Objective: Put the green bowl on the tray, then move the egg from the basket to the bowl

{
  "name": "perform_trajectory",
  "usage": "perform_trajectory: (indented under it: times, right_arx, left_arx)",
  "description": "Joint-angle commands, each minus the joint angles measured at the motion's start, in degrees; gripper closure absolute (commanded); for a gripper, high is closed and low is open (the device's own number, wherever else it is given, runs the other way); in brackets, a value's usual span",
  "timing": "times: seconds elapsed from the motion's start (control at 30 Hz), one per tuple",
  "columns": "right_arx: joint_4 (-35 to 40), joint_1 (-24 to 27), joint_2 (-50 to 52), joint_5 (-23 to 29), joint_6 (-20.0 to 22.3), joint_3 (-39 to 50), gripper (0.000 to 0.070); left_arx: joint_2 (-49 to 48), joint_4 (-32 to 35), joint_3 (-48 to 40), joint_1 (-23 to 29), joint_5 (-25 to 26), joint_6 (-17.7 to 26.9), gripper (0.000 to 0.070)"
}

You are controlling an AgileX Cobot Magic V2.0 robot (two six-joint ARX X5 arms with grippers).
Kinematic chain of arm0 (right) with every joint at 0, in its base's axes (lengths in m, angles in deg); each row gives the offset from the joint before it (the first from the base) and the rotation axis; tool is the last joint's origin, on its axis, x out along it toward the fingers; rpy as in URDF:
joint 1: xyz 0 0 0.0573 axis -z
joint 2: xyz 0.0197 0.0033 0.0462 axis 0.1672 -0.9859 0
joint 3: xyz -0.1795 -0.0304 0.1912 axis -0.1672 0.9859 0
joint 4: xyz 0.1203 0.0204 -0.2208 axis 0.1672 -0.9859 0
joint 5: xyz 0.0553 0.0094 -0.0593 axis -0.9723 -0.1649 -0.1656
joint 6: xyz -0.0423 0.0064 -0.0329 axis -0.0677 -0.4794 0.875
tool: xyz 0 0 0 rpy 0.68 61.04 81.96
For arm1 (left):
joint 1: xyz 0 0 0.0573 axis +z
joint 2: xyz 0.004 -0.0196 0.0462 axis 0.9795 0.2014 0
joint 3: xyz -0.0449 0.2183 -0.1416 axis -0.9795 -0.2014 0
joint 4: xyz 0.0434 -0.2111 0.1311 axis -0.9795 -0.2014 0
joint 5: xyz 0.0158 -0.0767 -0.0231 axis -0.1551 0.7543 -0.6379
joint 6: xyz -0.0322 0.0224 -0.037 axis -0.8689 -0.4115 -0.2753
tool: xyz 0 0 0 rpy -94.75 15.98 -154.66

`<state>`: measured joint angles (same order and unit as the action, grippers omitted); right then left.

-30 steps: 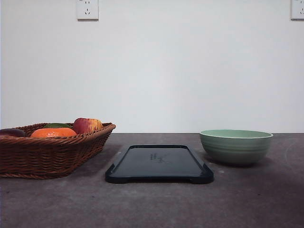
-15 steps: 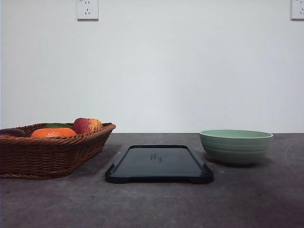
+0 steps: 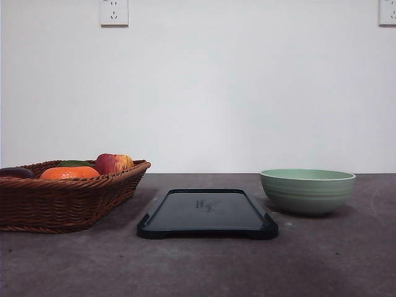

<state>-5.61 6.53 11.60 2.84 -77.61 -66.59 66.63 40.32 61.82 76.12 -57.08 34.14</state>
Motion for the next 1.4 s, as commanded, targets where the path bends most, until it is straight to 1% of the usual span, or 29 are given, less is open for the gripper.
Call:
perform_trajectory:
  times: [0.0,0.1,0.23,0.3,0.4,0.5,0.6,0.63,0.67,0.7,0.73,0.77,0.8,0.83,0.9,0.97,1.17,1.23,1.3,1.37]
  right_arx:
    - [-1.7,-0.3,-2.4,-1.8,3.6,-2.2,0.0694]
    - [-6.6,-1.0,-6.0,-3.0,6.6,-5.2,0.0694]
    - [-14.3,-2.6,-10.9,-2.4,10.5,-9.0,0.0694]
    - [-17.8,-3.1,-13.1,-2.3,11.8,-10.6,0.0694]
    - [-22.5,-3.9,-16.5,-2.3,12.3,-13.0,0.0694]
    - [-24.6,-4.8,-18.9,-2.3,12.7,-14.3,0.0694]
    - [-24.6,-5.5,-20.2,-2.3,13.6,-14.7,0.0690]
    - [-24.6,-5.7,-20.4,-2.3,13.9,-14.7,0.0668]
    - [-24.5,-5.8,-20.5,-2.3,14.2,-14.7,0.0621]
    - [-24.4,-5.9,-20.6,-2.3,14.7,-14.7,0.0557]
    - [-24.4,-5.8,-20.6,-2.2,14.7,-14.7,0.0499]
    - [-24.3,-5.8,-20.6,-2.1,14.8,-14.7,0.0450]
    - [-24.1,-5.8,-20.6,-1.9,14.8,-14.7,0.0410]
    - [-24.0,-5.8,-20.6,-1.5,14.7,-14.7,0.0401]
    - [-23.9,-5.8,-20.6,0.1,14.0,-14.8,0.0398]
    - [-23.5,-5.8,-20.9,2.1,12.3,-15.1,0.0398]
    - [-24.1,-5.8,-25.3,5.9,5.5,-19.7,0.0398]
    - [-25.1,-5.8,-27.8,7.0,3.0,-22.1,0.0398]
    - [-27.3,-5.8,-31.1,7.2,0.6,-25.2,0.0398]
    - [-29.9,-5.8,-34.3,7.2,-0.1,-28.1,0.0398]
  left_arx:
    - [2.6,-1.7,2.9,0.0,2.3,4.0,0.0700]
    - [7.1,-6.6,6.8,0.0,4.8,7.8,0.0700]
    - [12.9,-15.0,12.9,-0.1,5.0,13.4,0.0700]
    - [15.2,-18.6,15.6,-0.1,5.0,15.9,0.0700]
    - [18.6,-23.6,19.4,-0.1,5.0,19.2,0.0700]
    - [20.7,-25.7,21.4,-0.1,5.0,22.4,0.0700]
    - [21.5,-25.3,21.9,-0.1,5.0,22.7,0.0696]
    - [21.5,-25.2,21.9,-0.1,5.0,22.7,0.0636]
    - [21.5,-25.1,21.9,-0.1,5.0,22.7,0.0550]
    - [21.5,-25.2,21.9,-0.1,5.0,22.7,0.0446]
    - [21.5,-25.1,21.9,-0.1,5.0,22.7,0.0373]
    - [21.5,-25.1,21.9,-0.1,5.0,22.7,0.0327]
    - [21.5,-25.1,21.9,-0.1,5.0,22.7,0.0302]
    - [21.5,-25.1,21.9,-0.1,5.0,22.7,0.0303]
    - [21.5,-25.1,21.9,-0.1,5.0,22.6,0.0304]
    - [21.5,-25.1,21.9,-0.1,5.0,22.6,0.0304]
    - [21.4,-25.3,21.9,-0.1,5.0,21.9,0.0304]
    - [21.4,-25.6,21.9,-0.1,5.1,21.7,0.0304]
    - [21.4,-25.8,21.9,-0.1,5.1,20.5,0.0304]
    - [21.4,-25.7,21.9,-0.1,5.1,19.8,0.0304]
